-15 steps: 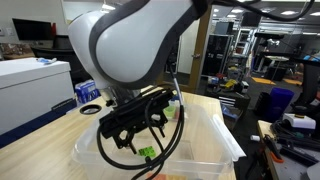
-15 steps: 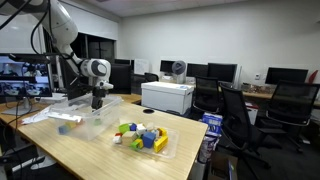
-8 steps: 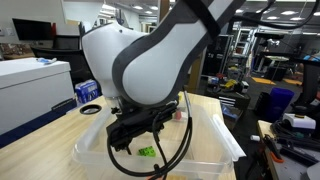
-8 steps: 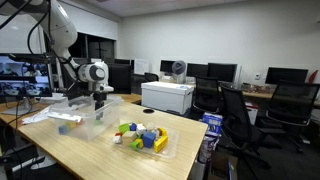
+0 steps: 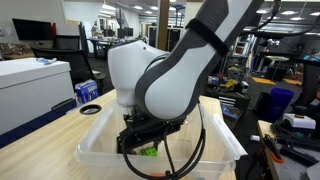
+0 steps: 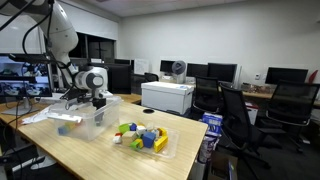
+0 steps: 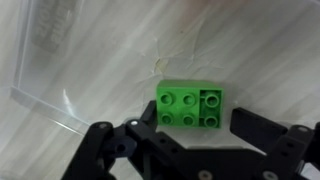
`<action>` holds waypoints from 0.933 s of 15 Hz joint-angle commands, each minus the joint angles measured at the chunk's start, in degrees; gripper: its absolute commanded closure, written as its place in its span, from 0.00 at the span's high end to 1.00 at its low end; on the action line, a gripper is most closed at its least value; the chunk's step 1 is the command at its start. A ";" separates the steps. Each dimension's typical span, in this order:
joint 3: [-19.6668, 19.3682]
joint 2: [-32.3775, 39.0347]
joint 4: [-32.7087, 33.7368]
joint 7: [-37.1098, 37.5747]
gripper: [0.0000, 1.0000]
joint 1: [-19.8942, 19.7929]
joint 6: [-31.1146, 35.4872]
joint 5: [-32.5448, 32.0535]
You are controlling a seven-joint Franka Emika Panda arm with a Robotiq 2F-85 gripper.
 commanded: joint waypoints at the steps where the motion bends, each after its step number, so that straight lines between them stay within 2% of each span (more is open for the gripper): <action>1: 1.58 -0.62 -3.96 -4.53 0.45 -2.52 3.92 4.68; 4: 0.53 -2.23 -4.25 -3.35 0.24 -2.01 1.00 6.07; 6: -0.92 -4.72 -3.91 -1.17 0.07 -0.58 -3.63 4.92; 8: -1.17 -6.27 -2.92 -0.32 0.00 -0.42 -8.95 4.56; 12: -2.97 -9.87 -0.96 9.15 0.01 0.93 -21.05 0.78; 13: -2.43 -10.38 -0.43 10.44 0.26 0.56 -23.52 0.44; 14: -1.77 -10.78 -0.27 11.03 0.27 0.07 -24.29 0.51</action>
